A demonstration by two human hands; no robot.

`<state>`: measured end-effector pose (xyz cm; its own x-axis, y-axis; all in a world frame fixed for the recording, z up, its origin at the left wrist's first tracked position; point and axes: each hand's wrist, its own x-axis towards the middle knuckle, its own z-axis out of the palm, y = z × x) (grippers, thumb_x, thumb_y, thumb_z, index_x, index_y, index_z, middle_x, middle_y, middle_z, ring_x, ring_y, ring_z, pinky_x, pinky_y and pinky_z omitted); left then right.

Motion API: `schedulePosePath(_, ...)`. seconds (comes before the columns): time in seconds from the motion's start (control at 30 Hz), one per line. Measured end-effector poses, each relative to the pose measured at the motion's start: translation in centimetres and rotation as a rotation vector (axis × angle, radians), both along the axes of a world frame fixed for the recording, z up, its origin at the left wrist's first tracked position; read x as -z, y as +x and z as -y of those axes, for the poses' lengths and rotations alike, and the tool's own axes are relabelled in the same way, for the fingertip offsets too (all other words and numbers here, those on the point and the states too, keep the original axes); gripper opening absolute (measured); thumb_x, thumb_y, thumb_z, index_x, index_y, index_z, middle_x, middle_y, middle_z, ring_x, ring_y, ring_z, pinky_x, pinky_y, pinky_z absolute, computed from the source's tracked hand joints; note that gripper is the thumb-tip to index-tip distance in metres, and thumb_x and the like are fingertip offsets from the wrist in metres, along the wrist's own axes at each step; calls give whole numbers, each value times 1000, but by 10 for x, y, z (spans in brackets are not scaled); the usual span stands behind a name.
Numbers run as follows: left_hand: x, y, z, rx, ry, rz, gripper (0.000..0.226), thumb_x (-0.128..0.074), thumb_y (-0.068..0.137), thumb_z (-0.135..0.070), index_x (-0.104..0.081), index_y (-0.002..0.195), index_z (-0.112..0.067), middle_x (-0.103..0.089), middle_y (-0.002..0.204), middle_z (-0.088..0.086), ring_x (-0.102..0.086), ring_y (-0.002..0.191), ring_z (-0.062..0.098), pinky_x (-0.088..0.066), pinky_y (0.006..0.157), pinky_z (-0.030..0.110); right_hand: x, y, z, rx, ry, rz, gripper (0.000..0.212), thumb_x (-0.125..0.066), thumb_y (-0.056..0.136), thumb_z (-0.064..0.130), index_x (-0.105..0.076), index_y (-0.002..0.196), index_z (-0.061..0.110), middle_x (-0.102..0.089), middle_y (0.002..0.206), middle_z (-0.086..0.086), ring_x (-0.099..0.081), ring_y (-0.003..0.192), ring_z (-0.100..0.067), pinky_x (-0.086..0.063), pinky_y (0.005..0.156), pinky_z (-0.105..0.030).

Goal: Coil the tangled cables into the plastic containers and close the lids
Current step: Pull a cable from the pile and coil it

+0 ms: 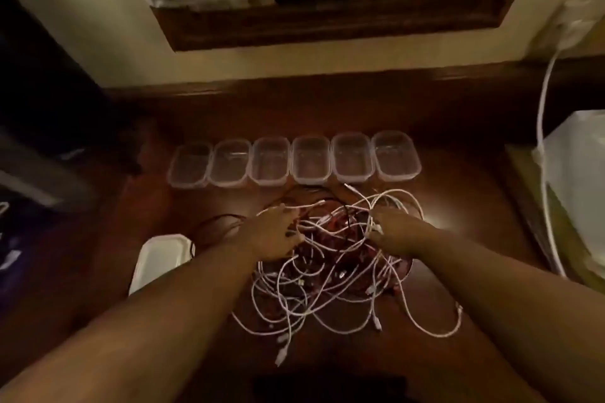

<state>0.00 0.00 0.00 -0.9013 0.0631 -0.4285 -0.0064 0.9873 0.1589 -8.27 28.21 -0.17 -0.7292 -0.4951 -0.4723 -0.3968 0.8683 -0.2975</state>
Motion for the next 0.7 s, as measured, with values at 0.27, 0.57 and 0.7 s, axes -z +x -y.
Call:
schedulePosePath(0.27,108,46,-8,-133,-14,-164,79,-25,89,-72,3,156,-41,16,165,-8,21,150,11,-2,122,50,95,55,11,111,25,-203,80,-32,92,68,0,157,35,11,166,-6,15,151,-27,2,120,-45)
schedulePosePath(0.57,127,48,-11,-199,41,-350,78,-17,85,-74,2,155,-45,11,165,-14,17,149,3,0,120,41,121,49,17,120,-11,-363,78,-24,91,71,6,156,38,14,165,0,16,151,-22,4,118,-42)
schedulePosePath(0.7,129,48,-12,-195,25,-364,81,-10,81,-76,7,154,-46,13,164,-17,19,148,2,2,120,42,122,52,18,115,-4,-402,78,-20,89,71,8,155,39,14,165,0,16,151,-22,3,120,-44)
